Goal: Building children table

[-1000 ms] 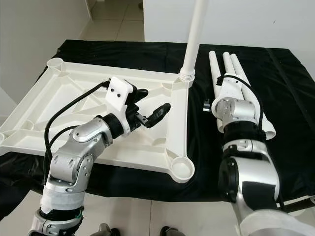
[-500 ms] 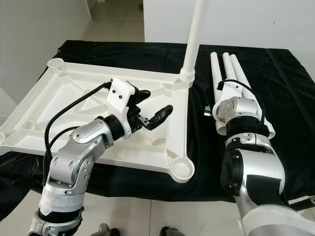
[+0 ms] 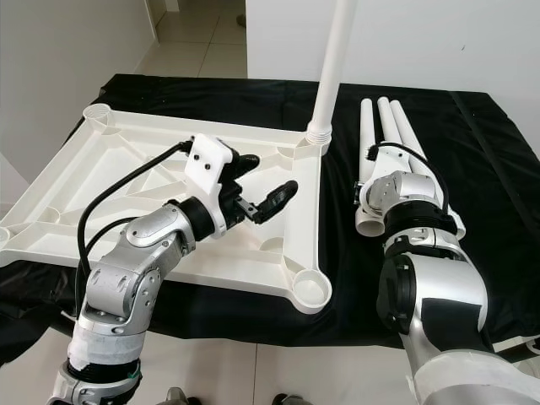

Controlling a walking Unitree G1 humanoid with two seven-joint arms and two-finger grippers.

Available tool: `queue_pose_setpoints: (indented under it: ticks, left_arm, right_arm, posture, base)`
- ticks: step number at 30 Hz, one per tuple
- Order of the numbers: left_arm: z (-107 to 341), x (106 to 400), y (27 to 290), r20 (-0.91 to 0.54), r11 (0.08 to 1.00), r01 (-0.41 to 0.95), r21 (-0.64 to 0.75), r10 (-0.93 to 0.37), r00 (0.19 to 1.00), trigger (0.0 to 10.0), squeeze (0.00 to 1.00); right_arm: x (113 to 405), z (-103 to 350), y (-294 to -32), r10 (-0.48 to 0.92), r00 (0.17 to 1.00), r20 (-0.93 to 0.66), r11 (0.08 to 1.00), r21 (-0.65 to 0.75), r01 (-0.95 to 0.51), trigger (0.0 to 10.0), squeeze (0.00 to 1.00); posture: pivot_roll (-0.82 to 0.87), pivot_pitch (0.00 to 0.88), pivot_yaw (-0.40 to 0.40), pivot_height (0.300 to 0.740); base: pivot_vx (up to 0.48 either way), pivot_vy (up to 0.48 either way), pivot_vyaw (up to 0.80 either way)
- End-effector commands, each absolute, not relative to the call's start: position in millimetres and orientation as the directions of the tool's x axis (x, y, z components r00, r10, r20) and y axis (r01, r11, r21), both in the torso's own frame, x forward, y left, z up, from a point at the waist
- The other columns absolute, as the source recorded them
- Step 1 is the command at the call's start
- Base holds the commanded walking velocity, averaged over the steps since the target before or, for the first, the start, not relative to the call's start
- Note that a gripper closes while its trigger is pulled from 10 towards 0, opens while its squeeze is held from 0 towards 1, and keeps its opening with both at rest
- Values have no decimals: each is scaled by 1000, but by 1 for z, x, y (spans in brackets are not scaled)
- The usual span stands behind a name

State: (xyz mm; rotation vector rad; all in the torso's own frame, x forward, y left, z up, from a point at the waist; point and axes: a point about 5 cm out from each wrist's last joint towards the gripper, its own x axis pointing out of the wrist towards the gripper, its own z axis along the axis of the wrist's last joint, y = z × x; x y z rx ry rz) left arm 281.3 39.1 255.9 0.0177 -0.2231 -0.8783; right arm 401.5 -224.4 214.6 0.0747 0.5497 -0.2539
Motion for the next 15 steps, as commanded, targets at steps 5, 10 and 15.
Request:
queue_pose_setpoints:
  ticks: [5,10,15]
  left_arm:
    - [258,287,43,191,708,696,123,-705,683,10000,0]
    - [259,289,47,195,716,686,132,-697,690,10000,0]
    - [259,289,48,196,713,687,139,-700,687,10000,0]
  right_arm:
    - [409,235,-213,-145,894,-424,976,88,200,10000,0]
    - [410,259,-210,-145,951,-273,979,100,178,10000,0]
    - [398,266,-209,-181,981,-62,977,102,187,10000,0]
  posture:
    - [38,113,4,740]
    - [39,114,2,740]
    - [34,114,3,740]
  base:
    - [0,0,0]
    - [0,0,0]
    - [0,0,0]
